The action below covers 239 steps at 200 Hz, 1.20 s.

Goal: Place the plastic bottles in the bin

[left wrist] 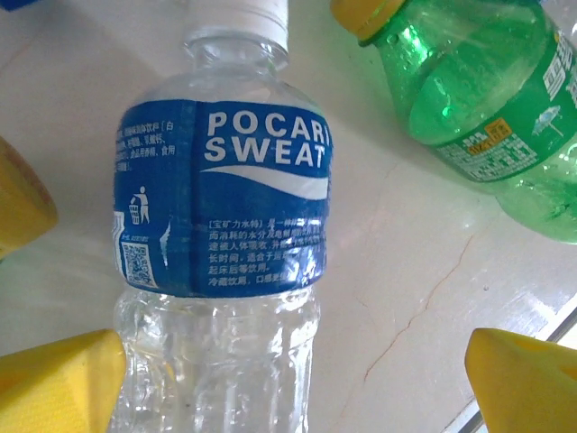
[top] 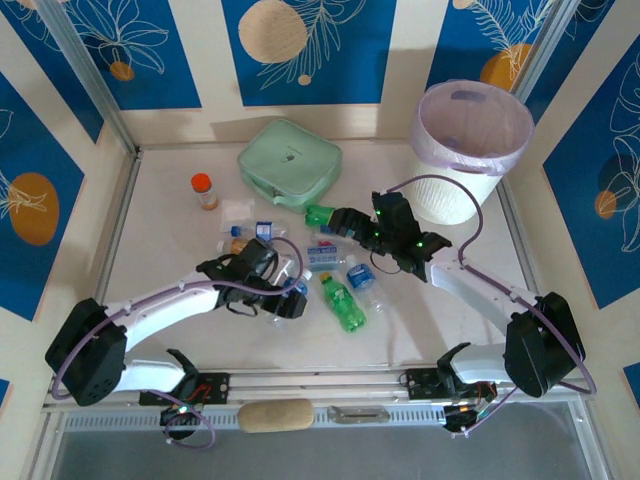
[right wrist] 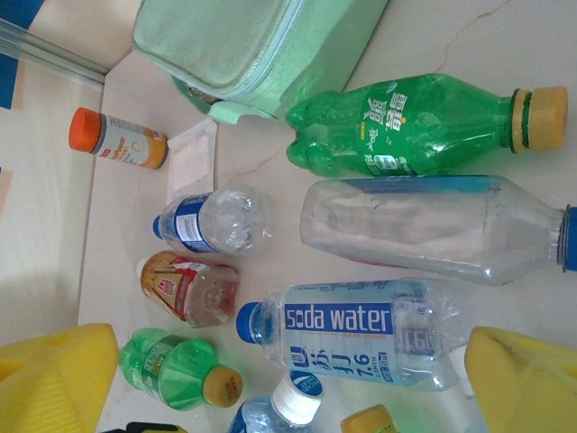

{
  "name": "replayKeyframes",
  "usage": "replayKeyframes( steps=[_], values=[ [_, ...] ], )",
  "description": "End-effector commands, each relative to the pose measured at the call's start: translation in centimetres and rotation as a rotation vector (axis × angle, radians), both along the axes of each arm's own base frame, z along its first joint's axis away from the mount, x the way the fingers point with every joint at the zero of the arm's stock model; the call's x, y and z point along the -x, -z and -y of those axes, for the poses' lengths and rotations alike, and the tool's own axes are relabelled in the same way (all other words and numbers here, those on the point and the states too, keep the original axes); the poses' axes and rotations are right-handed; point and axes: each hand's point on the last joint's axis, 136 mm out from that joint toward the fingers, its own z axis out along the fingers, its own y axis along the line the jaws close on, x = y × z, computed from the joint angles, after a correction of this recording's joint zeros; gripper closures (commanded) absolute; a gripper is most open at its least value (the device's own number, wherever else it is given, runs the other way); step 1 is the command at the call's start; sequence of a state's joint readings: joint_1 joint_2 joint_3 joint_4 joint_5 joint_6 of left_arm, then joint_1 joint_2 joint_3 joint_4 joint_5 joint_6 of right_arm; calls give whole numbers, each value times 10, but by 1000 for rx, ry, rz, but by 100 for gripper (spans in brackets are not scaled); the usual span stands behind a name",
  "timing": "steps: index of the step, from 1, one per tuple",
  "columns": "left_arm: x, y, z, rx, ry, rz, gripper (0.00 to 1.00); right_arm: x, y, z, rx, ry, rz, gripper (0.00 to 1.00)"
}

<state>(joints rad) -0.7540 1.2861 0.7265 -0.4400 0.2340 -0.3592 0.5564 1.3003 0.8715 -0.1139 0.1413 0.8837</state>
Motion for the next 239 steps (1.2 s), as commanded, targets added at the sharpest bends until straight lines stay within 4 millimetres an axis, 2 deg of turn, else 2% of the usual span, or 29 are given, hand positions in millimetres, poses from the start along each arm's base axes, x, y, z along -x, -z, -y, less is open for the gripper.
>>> replayKeyframes(
  steps=[1,56,131,155,168,203,223,239],
  values=[
    [12,14,-7,-78,32,-9,6,-6,-6,-5,-12,3,11,1],
    [5,30,-11,-174,21,21,13,-4,9,-8,-11,-15,-34,1],
    [3,45,-7,-197,2,13,23,-2,11,-3,-5,-3,-35,1],
    [1,45,-9,-211,-4,25,34,-1,10,-3,-8,-5,-32,1],
    [-1,40,-9,-205,-6,45,41,-1,11,-3,-8,-6,-34,1],
    [-8,16,-5,-159,2,111,49,1,8,-3,-17,-11,-27,1],
    [-12,-7,1,-103,-5,154,58,1,1,-4,-29,-18,-8,1],
    [-18,-28,5,-53,-25,200,58,2,-7,-6,-49,-31,12,1]
  ],
)
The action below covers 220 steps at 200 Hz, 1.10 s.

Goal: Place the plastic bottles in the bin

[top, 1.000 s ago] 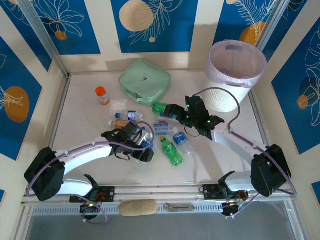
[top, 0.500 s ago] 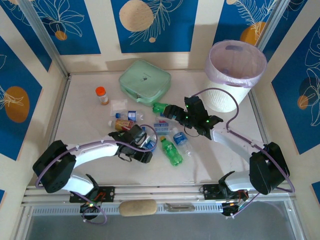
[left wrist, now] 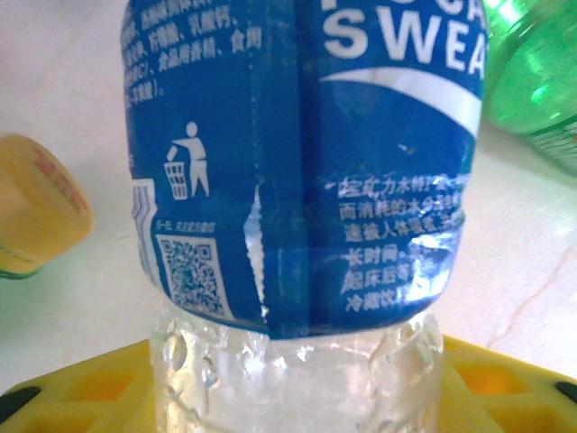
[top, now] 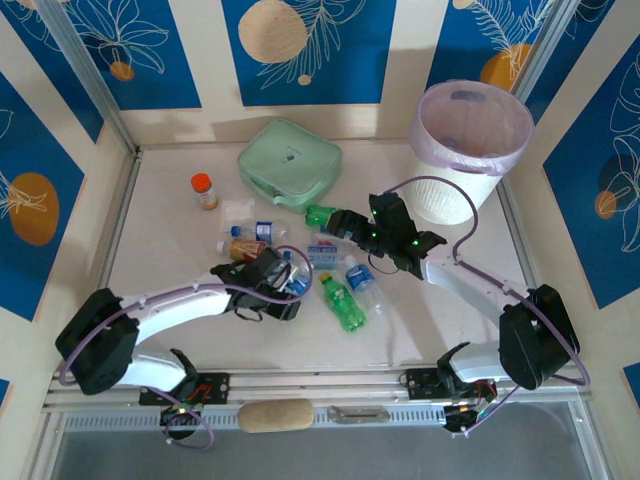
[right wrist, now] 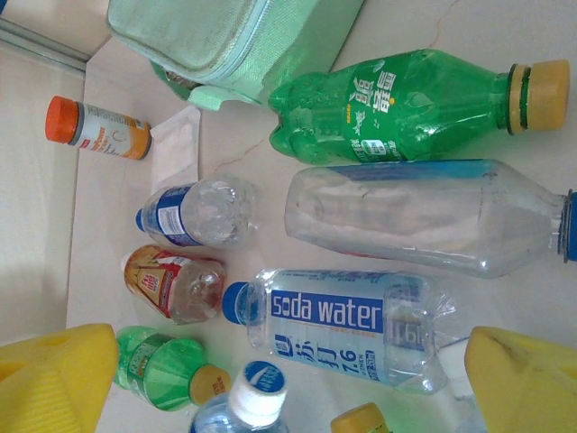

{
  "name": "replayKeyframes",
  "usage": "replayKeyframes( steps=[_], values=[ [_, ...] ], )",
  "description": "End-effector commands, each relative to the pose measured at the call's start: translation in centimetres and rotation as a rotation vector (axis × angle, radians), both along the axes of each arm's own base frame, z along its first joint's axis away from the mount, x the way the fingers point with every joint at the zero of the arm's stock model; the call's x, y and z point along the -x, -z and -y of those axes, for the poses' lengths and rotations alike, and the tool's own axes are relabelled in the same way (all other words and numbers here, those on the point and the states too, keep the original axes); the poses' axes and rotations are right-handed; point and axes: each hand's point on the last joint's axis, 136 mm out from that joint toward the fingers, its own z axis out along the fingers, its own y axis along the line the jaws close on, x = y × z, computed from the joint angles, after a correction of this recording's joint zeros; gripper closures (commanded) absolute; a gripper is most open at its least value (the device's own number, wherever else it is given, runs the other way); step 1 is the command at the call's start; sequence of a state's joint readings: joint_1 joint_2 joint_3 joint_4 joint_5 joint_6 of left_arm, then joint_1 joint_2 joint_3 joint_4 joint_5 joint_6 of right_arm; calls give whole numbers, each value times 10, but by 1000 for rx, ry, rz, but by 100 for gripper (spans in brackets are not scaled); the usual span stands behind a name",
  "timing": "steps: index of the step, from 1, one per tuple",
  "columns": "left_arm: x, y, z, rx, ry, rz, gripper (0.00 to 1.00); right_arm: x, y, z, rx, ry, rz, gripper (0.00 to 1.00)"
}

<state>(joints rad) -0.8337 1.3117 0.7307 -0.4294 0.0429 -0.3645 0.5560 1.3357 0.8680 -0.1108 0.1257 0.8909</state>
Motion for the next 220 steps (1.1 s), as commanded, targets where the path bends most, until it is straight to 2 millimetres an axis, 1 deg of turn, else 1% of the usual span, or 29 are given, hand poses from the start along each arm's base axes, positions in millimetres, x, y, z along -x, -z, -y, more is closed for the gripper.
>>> replayKeyframes(
  steps=[1,27,52,80,102,118,135,145,160,190,208,220],
  values=[
    [-11,-39,9,74,-4,94,58,2,-21,-4,-58,-24,53,1],
    [-24,-76,15,164,-40,195,57,5,-43,-15,-117,-84,114,1],
    [-44,-108,30,310,-85,293,60,8,-66,-29,-194,-149,181,1],
    [-68,-134,53,466,-105,365,60,10,-86,-42,-244,-214,239,1],
    [-80,-146,69,535,-76,380,61,14,-98,-48,-252,-245,281,1],
    [-88,-151,76,552,-53,395,61,15,-97,-50,-245,-250,283,0],
    [-92,-159,83,577,-29,420,61,14,-90,-50,-237,-238,268,2],
    [-94,-165,86,597,-18,433,61,14,-85,-51,-237,-236,257,4],
    [-95,-168,90,613,-4,434,61,14,-82,-53,-250,-243,247,8],
    [-91,-167,93,654,-4,415,60,15,-78,-61,-258,-271,227,16],
    [-89,-168,94,675,3,412,60,15,-71,-64,-256,-274,206,20],
    [-87,-169,94,683,10,415,60,15,-67,-63,-254,-269,192,25]
  ],
)
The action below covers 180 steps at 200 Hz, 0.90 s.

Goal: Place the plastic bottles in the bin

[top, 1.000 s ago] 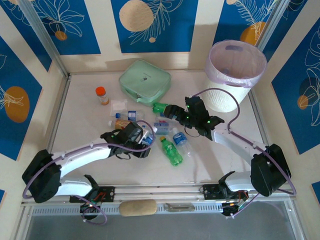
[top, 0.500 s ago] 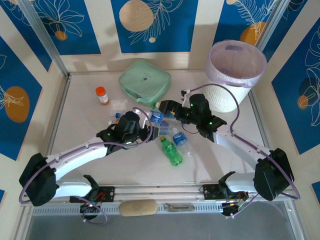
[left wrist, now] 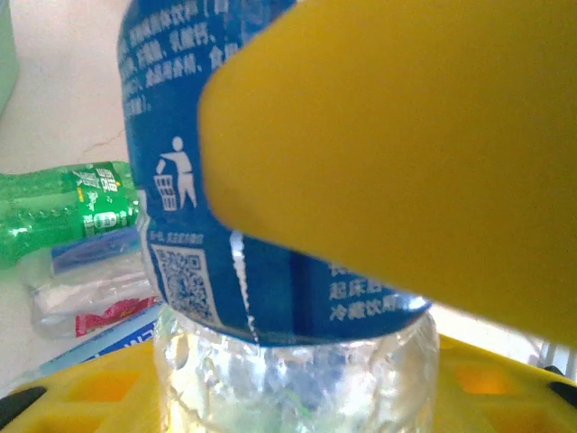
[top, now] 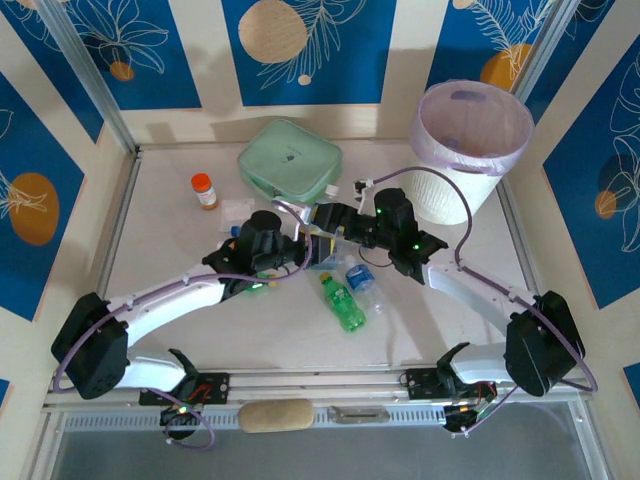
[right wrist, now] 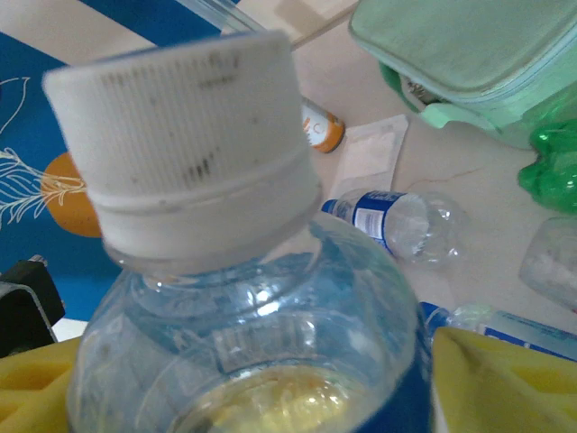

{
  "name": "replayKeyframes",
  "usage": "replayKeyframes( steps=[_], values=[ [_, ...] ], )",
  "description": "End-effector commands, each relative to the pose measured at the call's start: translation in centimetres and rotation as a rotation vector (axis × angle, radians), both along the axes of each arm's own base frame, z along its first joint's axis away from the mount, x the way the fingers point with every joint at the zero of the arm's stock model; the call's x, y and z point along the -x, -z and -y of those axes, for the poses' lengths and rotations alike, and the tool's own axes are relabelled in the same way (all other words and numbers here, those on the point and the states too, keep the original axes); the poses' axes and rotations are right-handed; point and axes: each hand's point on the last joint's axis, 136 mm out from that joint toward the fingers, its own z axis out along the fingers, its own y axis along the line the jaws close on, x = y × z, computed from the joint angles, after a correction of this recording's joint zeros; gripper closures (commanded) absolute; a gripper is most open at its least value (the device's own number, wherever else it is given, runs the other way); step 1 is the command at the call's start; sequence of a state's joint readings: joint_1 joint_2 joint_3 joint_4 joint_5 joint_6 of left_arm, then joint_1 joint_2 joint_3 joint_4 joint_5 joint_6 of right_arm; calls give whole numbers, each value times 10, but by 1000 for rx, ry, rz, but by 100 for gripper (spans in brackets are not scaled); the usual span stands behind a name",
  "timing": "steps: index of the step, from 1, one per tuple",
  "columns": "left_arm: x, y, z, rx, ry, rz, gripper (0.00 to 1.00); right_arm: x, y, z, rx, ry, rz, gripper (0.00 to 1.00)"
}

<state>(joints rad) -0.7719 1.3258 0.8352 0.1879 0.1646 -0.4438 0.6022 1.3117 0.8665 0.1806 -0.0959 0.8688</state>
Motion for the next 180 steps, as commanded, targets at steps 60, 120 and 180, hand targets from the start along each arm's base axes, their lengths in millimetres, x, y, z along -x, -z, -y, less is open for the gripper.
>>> replayKeyframes(
  steps=[60,120,180],
  values=[
    [3,-22,9,71,67,56,50,0,10,-2,14,1,-23,47],
    [-5,-18,-9,94,-9,27,3,-19,10,21,80,81,-12,50],
    [-33,-3,-82,144,-319,-17,0,-50,-31,68,120,195,98,52]
  ],
)
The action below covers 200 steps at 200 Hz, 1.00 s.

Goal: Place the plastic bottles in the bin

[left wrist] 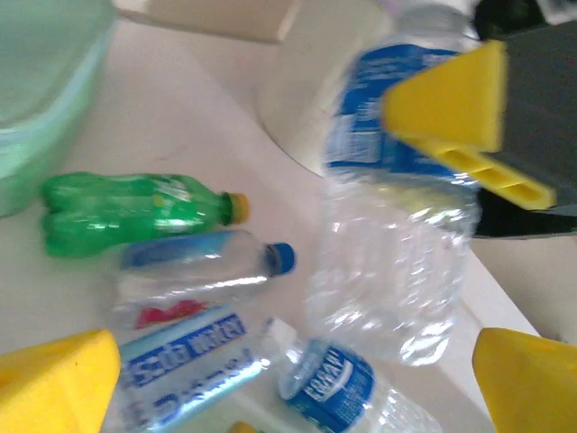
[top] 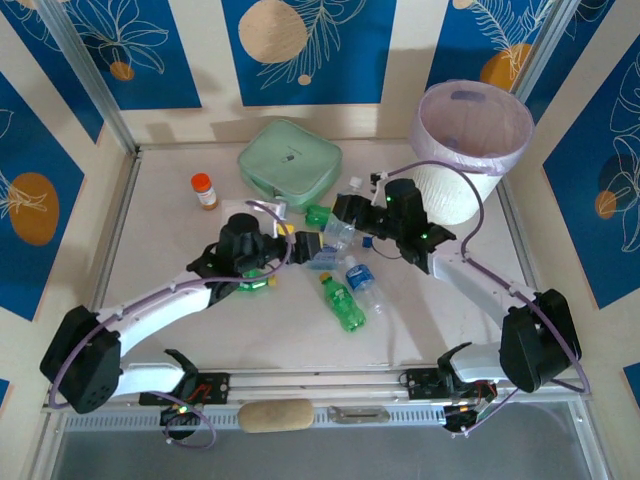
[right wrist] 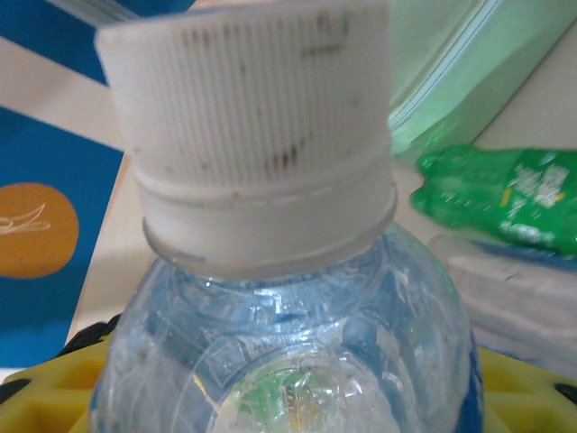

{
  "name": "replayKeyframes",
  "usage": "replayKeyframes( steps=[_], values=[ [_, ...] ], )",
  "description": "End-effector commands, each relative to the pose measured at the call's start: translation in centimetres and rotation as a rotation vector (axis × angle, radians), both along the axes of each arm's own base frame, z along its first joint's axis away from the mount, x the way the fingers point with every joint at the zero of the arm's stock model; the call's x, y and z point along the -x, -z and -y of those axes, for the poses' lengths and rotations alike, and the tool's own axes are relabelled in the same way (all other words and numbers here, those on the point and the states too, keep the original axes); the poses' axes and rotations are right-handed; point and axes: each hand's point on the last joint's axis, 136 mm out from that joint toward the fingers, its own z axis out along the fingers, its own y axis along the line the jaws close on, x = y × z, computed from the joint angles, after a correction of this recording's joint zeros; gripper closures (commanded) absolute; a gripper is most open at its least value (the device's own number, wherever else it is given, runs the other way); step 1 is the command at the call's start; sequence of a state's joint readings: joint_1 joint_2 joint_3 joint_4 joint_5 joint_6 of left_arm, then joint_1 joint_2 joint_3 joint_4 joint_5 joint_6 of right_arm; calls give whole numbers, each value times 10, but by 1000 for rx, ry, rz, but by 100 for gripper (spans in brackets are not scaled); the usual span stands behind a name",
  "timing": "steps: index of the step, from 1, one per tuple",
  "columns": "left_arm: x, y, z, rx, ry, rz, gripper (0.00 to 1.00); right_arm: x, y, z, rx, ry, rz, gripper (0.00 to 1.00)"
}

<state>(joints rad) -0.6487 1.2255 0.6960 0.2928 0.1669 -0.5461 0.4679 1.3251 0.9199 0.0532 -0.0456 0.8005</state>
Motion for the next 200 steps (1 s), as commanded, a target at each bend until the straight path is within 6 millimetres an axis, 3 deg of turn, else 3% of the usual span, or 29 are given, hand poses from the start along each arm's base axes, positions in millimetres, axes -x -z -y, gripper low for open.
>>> replayKeyframes(
  steps=[1,33,80,137,167,200],
  values=[
    [-14,-4,-33,35,-175,0,0,-11,-41,17,30,35,117,52],
    [-22,20,-80,-51,-383,-69,0,-26,-84,45,88,105,238,53],
    [-19,32,-103,-71,-460,-92,0,-52,-155,103,163,274,420,53],
    [-15,44,-97,-89,-415,-128,0,-95,-205,186,254,488,504,53],
    [-14,50,-85,-103,-352,-158,0,-119,-218,216,317,571,515,53],
    [-13,56,-76,-107,-306,-187,0,-141,-219,239,407,643,512,53]
  ],
)
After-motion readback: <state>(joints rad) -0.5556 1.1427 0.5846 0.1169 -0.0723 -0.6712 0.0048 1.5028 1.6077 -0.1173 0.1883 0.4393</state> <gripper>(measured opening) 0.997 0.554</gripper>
